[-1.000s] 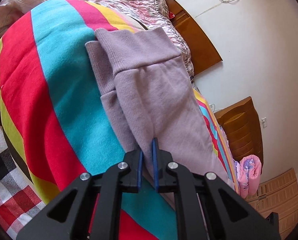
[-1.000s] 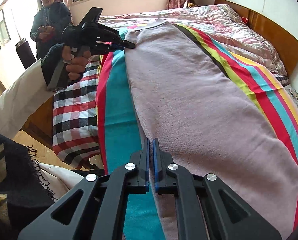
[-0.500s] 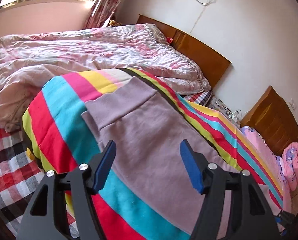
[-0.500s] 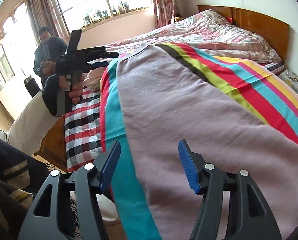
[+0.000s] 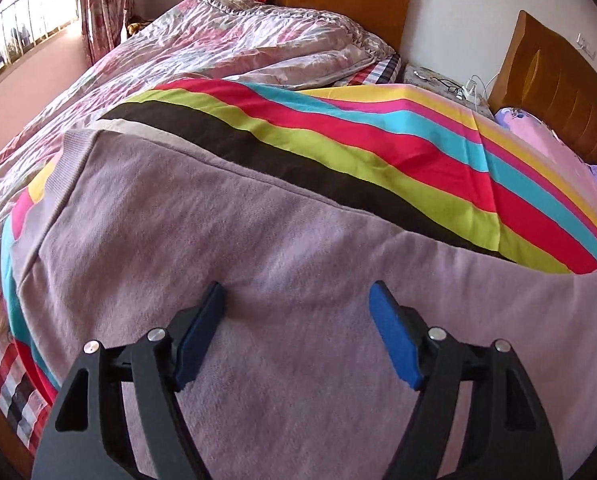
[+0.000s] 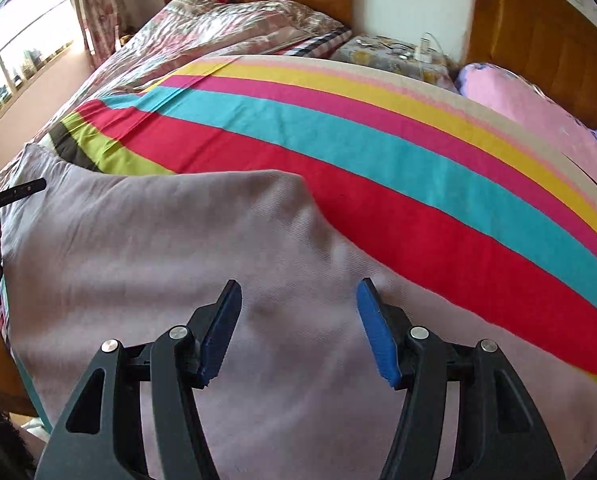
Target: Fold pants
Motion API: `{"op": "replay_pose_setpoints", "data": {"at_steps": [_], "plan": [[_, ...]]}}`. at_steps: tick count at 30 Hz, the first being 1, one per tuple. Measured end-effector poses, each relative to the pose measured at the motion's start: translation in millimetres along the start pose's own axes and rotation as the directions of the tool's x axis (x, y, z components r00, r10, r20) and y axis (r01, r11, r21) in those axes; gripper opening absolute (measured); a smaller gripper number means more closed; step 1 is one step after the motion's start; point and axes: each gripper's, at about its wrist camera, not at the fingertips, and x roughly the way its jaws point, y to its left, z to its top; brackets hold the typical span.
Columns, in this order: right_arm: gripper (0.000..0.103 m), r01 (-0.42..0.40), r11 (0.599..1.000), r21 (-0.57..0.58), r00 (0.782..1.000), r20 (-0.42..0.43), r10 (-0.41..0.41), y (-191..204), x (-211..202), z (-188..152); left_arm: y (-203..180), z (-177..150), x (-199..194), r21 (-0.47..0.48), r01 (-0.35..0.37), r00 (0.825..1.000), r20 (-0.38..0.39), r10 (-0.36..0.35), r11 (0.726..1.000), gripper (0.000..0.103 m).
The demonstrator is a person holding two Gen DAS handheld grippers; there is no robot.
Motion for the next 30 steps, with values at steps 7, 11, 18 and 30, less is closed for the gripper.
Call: {"op": "replay_pose_setpoints", "data": {"at_steps": [7, 11, 18, 30], "plan": [[0.074, 0.061, 0.998, 0.012, 0.998, 0.028, -0.061, -29.9, -68.3, -87.7, -163.8, -41.8, -73.1, 0.356, 0.307, 0.94, 0.029, -0.339, 0.883, 0.078], [0.072, 0.076, 0.992, 0.098, 0.997, -0.031, -0.074, -79.3, -75.5, -131.9, -264.7, -67.7, -60.0, 0.491, 0.393, 0.912, -0.101, -0.398, 0.777, 0.078], [0.062, 0.014, 0.999, 0.031, 1.0, -0.014, -0.013, -93.6, -114.4, -177.3, -297.7, -72.5, -12.0, 0.482, 0.325, 0.944, -0.119, -0.307, 0.814, 0.097], [0.078, -0.114, 0.868, 0.483, 0.973, 0.232, -0.002, -179.9, -185.5, -259.1, -383.4, -150.3, -122.5, 0.65, 0.402, 0.878, -0.075, -0.472, 0.645, 0.09]]}}
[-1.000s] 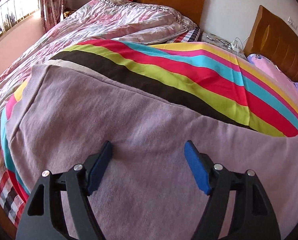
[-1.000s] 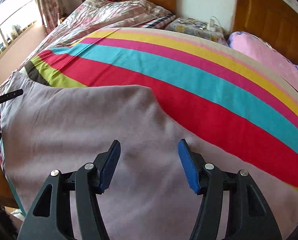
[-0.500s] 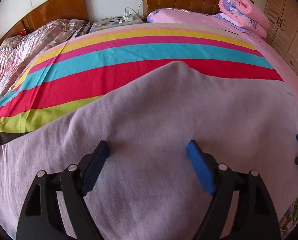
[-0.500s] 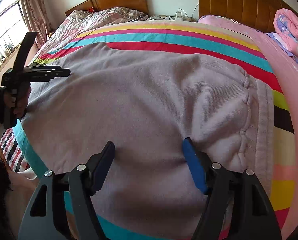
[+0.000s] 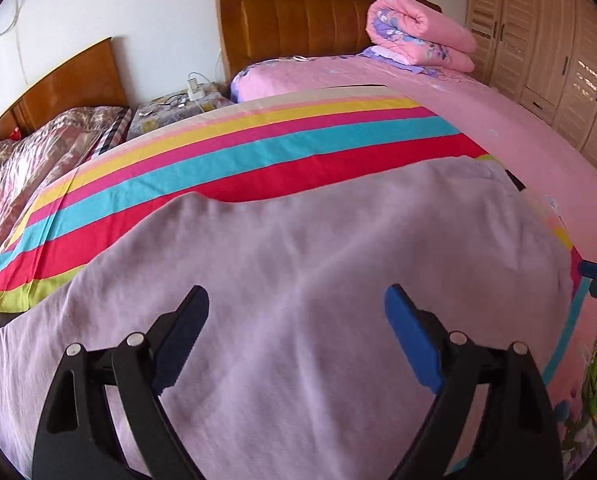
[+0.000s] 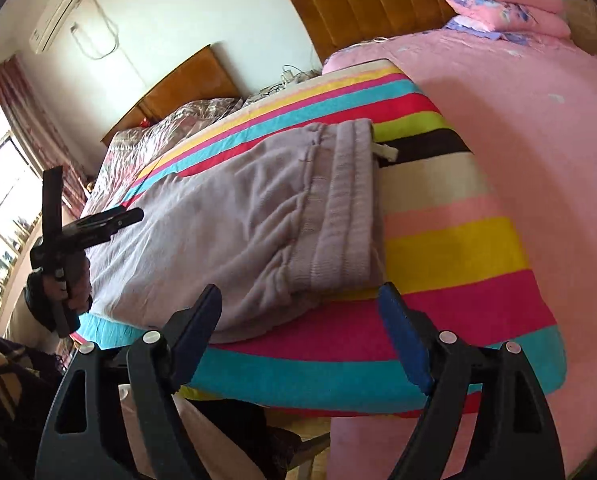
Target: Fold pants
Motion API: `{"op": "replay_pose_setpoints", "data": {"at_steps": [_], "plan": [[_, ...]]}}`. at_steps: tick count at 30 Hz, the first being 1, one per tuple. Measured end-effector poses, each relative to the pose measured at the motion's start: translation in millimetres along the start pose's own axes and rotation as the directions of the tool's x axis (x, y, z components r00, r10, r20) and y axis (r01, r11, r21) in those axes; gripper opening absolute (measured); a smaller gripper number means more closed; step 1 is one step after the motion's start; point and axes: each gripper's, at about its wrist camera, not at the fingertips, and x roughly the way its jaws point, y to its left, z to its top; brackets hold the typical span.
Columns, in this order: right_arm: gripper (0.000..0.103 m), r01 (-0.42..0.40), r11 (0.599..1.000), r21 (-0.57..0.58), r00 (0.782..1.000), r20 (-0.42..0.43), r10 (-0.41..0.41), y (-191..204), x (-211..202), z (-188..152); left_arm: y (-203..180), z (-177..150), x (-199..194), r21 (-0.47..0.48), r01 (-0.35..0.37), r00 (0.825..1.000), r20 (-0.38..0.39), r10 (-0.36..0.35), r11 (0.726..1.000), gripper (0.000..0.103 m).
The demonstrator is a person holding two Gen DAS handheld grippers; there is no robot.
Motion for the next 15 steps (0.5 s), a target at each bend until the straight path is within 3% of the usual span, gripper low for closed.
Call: {"op": "replay_pose_setpoints", "data": {"at_steps": [5, 7, 9, 11, 15], "plan": [[0.075, -0.16, 0.972, 0.169, 0.987, 0.039, 0.156, -15.2, 12.6, 1.0, -46.0, -21.0, 31.5, 0.094, -0.012, 0.996, -0.088, 0.02, 0.996, 0.09], [0.074, -0.131, 0.967, 0.218, 0.991, -0.009, 0.136, -17.5, 23.5, -1.0, -45.7, -25.4, 31.4, 0.081, -0.024, 0.997, -0.064, 0.029, 0.996, 0.093], [0.069, -0.112, 0.965, 0.239, 0.993, -0.005, 0.117, -19.7, 22.1, 0.1, -44.2, -25.8, 31.3, 0.066, -0.017, 0.997, -0.076, 0.022, 0.998, 0.093], [0.074, -0.066, 0.966, 0.248, 0.998, 0.014, 0.065, -22.5, 18.0, 4.5, -44.7, -26.6, 30.0, 0.075, -0.03, 0.997, -0.074, 0.036, 0.997, 0.093], [0.083, -0.136, 0.953, 0.27, 0.99, 0.01, 0.138, -33.3, 33.9, 22.6, -42.6, -25.1, 31.3, 0.073, -0.043, 0.996, -0.07, 0.048, 0.996, 0.093]]}}
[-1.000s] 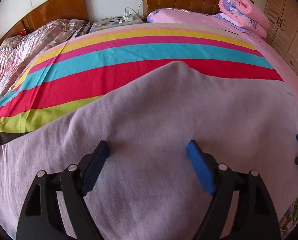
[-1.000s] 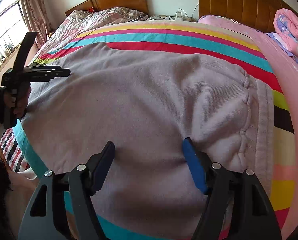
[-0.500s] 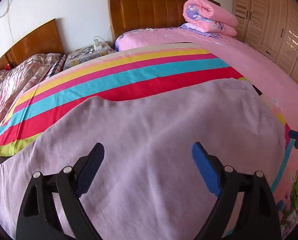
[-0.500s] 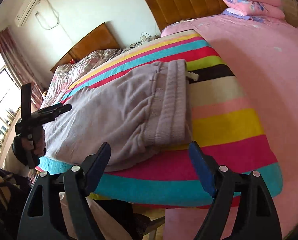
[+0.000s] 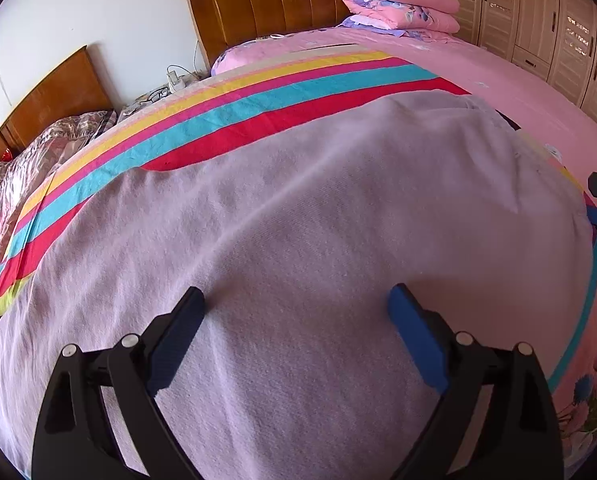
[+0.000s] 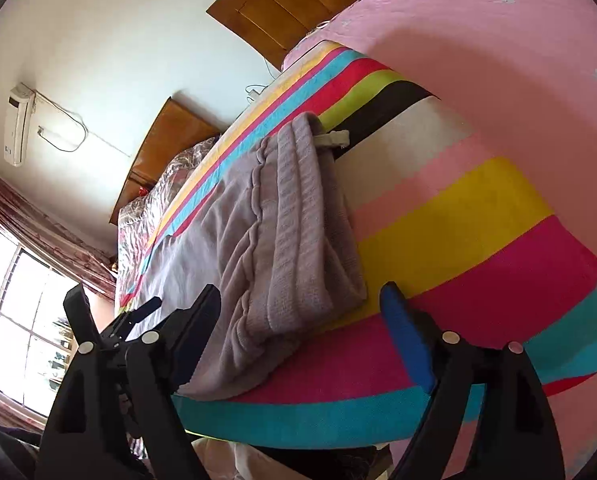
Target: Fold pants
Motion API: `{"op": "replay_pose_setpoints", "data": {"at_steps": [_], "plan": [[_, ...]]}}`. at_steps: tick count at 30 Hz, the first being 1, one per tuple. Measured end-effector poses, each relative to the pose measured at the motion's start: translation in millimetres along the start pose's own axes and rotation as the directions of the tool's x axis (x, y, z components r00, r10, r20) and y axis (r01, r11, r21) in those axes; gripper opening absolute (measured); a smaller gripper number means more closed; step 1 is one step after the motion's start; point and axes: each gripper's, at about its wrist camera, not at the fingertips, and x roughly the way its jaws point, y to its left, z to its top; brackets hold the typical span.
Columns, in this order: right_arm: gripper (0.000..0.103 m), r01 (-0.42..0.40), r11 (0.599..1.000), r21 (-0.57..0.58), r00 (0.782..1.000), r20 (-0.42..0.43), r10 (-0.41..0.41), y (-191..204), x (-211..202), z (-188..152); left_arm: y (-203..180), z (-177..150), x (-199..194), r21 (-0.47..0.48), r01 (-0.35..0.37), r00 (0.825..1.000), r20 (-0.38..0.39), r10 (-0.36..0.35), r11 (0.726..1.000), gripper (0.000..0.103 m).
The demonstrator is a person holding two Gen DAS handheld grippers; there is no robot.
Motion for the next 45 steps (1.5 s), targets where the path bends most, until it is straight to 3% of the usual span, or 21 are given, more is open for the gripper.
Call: {"op": "replay_pose_setpoints", "data": {"at_steps": [3, 5, 10, 11, 13, 16, 18, 20, 21, 23, 24, 26, 27, 28, 33, 34, 35, 38, 39, 42, 45], "plan": [[0.086, 0.04, 0.996, -0.078, 0.994, -0.1, -0.048, 20.7, 12.7, 1.5, 5.2, 1.1, 1.5, -0.011, 0.007, 1.0, -0.007, -0.007, 1.0, 0.094], [0.082, 0.063, 0.989, -0.132, 0.985, -0.153, -0.083, 30.0, 15.1, -1.2, 7.2, -0.5, 1.7, -0.026, 0.013, 1.0, -0.006, -0.014, 1.0, 0.094], [0.069, 0.054, 0.997, -0.048, 0.993, -0.103, -0.059, 16.4, 8.8, 3.8, 11.2, -4.4, 3.0, -0.055, 0.025, 1.0, 0.009, -0.024, 0.998, 0.096], [0.064, 0.067, 0.996, -0.052, 0.994, -0.077, -0.071, 16.9, 9.6, 5.3, 10.9, -4.7, 2.6, -0.052, 0.023, 1.0, 0.009, -0.022, 0.998, 0.096], [0.033, 0.07, 0.997, -0.028, 0.997, -0.027, -0.071, 16.4, 7.5, 8.7, 8.4, -6.0, 0.2, -0.041, 0.011, 1.0, 0.014, -0.011, 0.999, 0.096], [0.023, 0.03, 0.997, -0.071, 0.998, 0.053, -0.026, 29.6, -10.9, 19.1, -1.7, -7.4, -4.6, 0.007, -0.016, 0.999, 0.028, 0.015, 1.0, 0.095], [0.023, -0.001, 0.991, -0.132, 0.996, 0.088, 0.013, 45.4, -19.0, 21.8, -7.1, -8.3, -6.2, 0.036, -0.041, 0.998, 0.048, 0.04, 0.998, 0.095], [0.024, 0.182, 0.965, -0.19, 0.981, 0.109, -0.163, 54.9, -16.0, 23.9, -4.9, -8.1, -6.1, 0.022, -0.028, 0.999, 0.048, 0.027, 0.999, 0.095], [0.025, 0.306, 0.93, -0.206, 0.949, 0.148, -0.279, 56.0, -15.9, 24.2, -2.3, -7.9, -6.7, 0.008, -0.009, 0.999, 0.044, 0.009, 1.0, 0.095], [0.029, 0.415, 0.881, -0.228, 0.906, 0.193, -0.377, 64.5, -16.8, 19.5, 0.6, -10.7, -14.0, -0.01, 0.069, 0.996, 0.058, -0.069, 0.998, 0.094], [0.03, 0.411, 0.875, -0.257, 0.907, 0.211, -0.365, 75.2, -16.1, 15.7, -0.8, -13.4, -20.2, -0.005, 0.101, 0.992, 0.078, -0.1, 0.995, 0.094], [0.048, 0.339, 0.876, -0.343, 0.938, 0.191, -0.288, 97.7, -5.6, 2.4, -7.4, -19.3, -31.1, 0.03, 0.105, 0.988, 0.113, -0.108, 0.994, 0.095], [0.077, 0.28, 0.871, -0.403, 0.96, 0.136, -0.245, 110.1, 7.3, -6.0, -9.0, -21.9, -34.7, 0.045, 0.101, 0.987, 0.124, -0.106, 0.994, 0.095], [0.081, 0.233, 0.849, -0.473, 0.972, 0.081, -0.222, 121.5, 21.6, -16.5, -7.0, -24.7, -37.1, 0.046, 0.098, 0.986, 0.13, -0.103, 0.994, 0.095], [0.07, 0.319, 0.657, -0.683, 0.916, 0.044, -0.4, 119.4, 67.1, -61.0, 64.9, -52.8, -66.1, -0.121, 0.096, 0.982, 0.175, -0.074, 0.988, 0.095], [0.07, 0.319, 0.646, -0.694, 0.918, 0.057, -0.392, 119.6, 63.0, -65.6, 86.4, -62.0, -74.8, -0.16, 0.09, 0.982, 0.182, -0.06, 0.983, 0.095], [0.07, 0.317, 0.668, -0.673, 0.916, 0.034, -0.4, 118.7, 60.7, -62.8, 109.0, -72.9, -84.2, -0.202, 0.073, 0.982, 0.188, -0.034, 0.977, 0.095], [0.067, 0.41, 0.616, -0.673, 0.862, 0.065, -0.502, 144.4, 57.5, -57.7, 184.0, -114.2, -118.3, -0.361, -0.009, 0.977, 0.196, 0.086, 0.932, 0.096], [0.067, 0.414, 0.606, -0.679, 0.869, 0.098, -0.484, 162.0, 58.9, -55.2, 209.4, -130.1, -129.8, -0.419, -0.031, 0.973, 0.196, 0.124, 0.908, 0.096], [0.068, 0.26, 0.627, -0.734, 0.952, 0.086, -0.293, 233.5, 81.7, -55.7, 277.8, -187.7, -165.2, -0.604, -0.089, 0.948, 0.192, 0.253, 0.792, 0.098], [0.068, 0.017, 0.539, -0.842, 0.988, -0.069, -0.139, 318.7, 143.5, -83.9, 336.5, -247.2, -193.3, -0.762, -0.12, 0.926, 0.145, 0.348, 0.636, 0.098]]}}
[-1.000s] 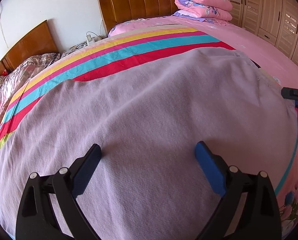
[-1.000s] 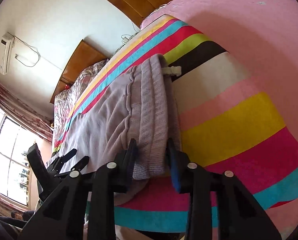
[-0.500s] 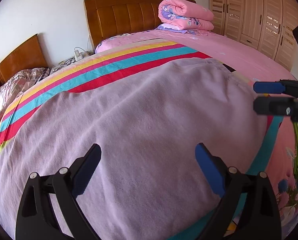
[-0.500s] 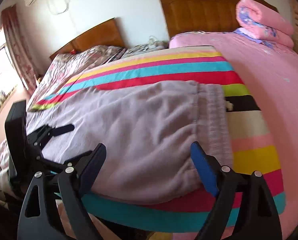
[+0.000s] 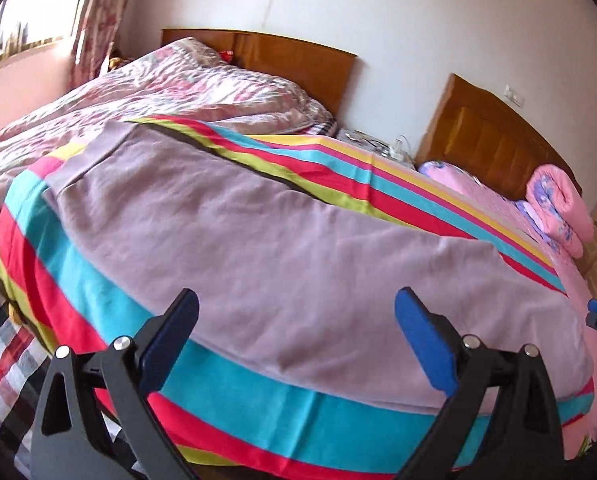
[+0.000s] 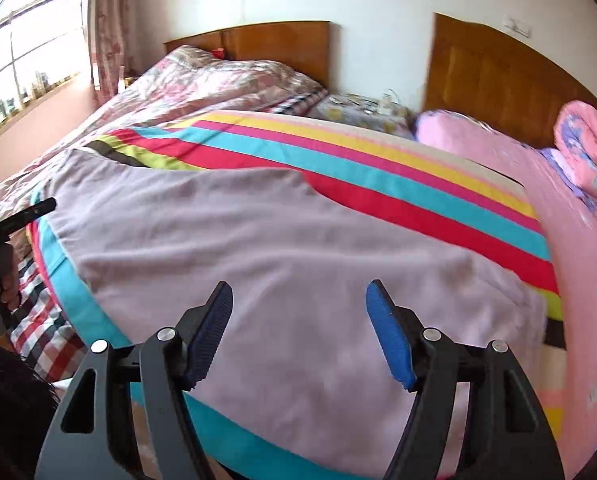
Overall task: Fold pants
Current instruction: 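Move both tools to the cuff end of the sweatpants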
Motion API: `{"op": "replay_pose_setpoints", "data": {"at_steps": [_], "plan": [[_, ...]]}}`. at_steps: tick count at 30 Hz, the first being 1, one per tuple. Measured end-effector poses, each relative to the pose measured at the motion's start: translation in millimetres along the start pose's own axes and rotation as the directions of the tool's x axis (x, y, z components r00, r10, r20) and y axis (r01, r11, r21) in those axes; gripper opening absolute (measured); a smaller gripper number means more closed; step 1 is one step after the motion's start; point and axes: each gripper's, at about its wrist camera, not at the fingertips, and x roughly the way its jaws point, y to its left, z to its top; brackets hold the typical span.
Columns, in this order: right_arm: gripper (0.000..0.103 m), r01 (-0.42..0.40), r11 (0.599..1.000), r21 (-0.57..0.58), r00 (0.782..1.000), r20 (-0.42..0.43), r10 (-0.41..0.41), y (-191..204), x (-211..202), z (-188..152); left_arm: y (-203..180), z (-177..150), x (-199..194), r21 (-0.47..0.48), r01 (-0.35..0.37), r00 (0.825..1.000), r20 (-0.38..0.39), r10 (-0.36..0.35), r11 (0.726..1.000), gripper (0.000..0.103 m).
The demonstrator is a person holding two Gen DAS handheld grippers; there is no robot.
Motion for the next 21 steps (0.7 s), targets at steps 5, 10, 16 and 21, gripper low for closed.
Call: {"op": "replay_pose_setpoints", "data": {"at_steps": [5, 10, 16, 21], "plan": [[0.064, -0.297, 0.888, -0.351, 0.954, -0.079, 0.288, 129.2, 102.8, 83.8, 103.8, -1.8, -27.1, -0.231, -0.119, 0.992, 0.011, 0.125, 0.966, 0.098], [0.049, -0.456, 0.698, -0.552, 0.883, -0.181, 0.433, 248.9, 175.5, 138.5, 177.9, -2.5, -45.3, -0.361, -0.177, 0.981, 0.007, 0.192, 0.916, 0.097], [0.049, -0.502, 0.665, -0.553, 0.861, -0.242, 0.448, 346.2, 230.6, 160.9, 214.8, 18.6, -43.4, -0.414, -0.226, 0.971, -0.028, 0.236, 0.882, 0.086], [0.022, -0.474, 0.643, -0.601, 0.878, -0.272, 0.393, 378.6, 257.2, 156.9, 212.2, 23.5, -26.2, -0.407, -0.176, 0.984, -0.045, 0.172, 0.897, 0.086]]}}
